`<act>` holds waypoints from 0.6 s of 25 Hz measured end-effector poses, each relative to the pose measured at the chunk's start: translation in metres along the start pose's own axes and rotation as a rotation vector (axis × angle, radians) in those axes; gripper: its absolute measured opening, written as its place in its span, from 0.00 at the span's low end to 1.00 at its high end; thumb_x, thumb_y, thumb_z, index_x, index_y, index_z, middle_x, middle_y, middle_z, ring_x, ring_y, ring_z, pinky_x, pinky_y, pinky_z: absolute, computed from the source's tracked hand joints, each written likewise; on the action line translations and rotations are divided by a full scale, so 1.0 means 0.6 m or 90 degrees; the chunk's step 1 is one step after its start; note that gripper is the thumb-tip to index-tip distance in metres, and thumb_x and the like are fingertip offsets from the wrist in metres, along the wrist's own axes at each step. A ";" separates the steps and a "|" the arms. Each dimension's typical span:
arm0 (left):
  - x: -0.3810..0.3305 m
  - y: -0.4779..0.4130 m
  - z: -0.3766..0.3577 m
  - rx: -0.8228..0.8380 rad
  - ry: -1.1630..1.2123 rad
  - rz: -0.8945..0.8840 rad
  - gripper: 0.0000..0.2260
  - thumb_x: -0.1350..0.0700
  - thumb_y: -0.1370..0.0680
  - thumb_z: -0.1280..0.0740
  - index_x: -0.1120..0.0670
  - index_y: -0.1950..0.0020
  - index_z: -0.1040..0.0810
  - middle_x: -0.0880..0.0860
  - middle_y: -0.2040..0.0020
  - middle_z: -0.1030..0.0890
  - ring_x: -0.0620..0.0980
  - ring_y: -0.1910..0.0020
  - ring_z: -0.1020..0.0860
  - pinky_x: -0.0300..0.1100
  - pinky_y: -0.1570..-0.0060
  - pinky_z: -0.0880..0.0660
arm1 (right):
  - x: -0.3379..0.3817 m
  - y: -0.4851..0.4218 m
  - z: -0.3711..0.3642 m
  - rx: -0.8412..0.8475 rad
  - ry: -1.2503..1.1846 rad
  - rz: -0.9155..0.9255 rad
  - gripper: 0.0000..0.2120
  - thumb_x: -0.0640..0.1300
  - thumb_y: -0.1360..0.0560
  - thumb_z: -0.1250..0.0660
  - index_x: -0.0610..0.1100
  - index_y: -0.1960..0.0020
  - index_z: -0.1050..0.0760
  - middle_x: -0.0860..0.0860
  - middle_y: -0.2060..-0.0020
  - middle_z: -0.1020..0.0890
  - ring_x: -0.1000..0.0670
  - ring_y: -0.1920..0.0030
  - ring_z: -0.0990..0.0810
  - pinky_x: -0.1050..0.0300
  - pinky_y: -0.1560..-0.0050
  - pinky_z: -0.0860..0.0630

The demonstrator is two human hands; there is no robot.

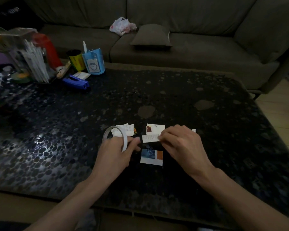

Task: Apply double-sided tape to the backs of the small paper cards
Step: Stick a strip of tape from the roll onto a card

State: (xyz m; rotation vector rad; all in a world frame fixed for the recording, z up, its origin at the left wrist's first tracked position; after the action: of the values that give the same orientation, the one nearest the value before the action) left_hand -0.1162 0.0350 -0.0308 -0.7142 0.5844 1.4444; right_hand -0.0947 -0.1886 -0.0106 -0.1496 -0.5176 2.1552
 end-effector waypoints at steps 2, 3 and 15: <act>-0.003 0.000 -0.004 0.034 0.090 0.030 0.19 0.33 0.23 0.36 0.44 0.58 0.13 0.46 0.67 0.15 0.45 0.75 0.21 0.39 0.72 0.23 | 0.005 0.008 -0.002 -0.031 0.001 0.040 0.09 0.44 0.29 0.26 0.44 0.50 0.15 0.48 0.52 0.14 0.50 0.57 0.17 0.56 0.58 0.21; -0.006 0.001 -0.006 0.054 0.112 0.035 0.19 0.33 0.24 0.35 0.45 0.59 0.13 0.47 0.67 0.15 0.45 0.76 0.21 0.36 0.73 0.25 | 0.006 0.010 -0.001 -0.040 -0.001 0.053 0.09 0.44 0.29 0.25 0.44 0.49 0.15 0.48 0.52 0.14 0.51 0.56 0.17 0.57 0.57 0.22; -0.005 -0.011 -0.013 0.098 0.111 0.074 0.05 0.54 0.21 0.25 0.43 0.54 0.15 0.42 0.63 0.14 0.42 0.71 0.19 0.32 0.71 0.26 | -0.010 0.006 -0.028 0.127 -0.558 -0.465 0.06 0.50 0.23 0.25 0.56 0.46 0.16 0.59 0.53 0.14 0.63 0.52 0.16 0.67 0.55 0.19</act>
State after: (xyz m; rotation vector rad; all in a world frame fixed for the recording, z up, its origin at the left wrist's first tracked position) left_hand -0.1094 0.0269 -0.0332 -0.6980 0.8752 1.4353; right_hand -0.0887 -0.1898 -0.0277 0.9862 -0.6922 1.4408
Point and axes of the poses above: each hand's wrist, its own y-axis away from the middle knuckle, its own z-axis out of the back of the hand, x = y × z, the point moved 1 cm from there along -y, towards the middle knuckle
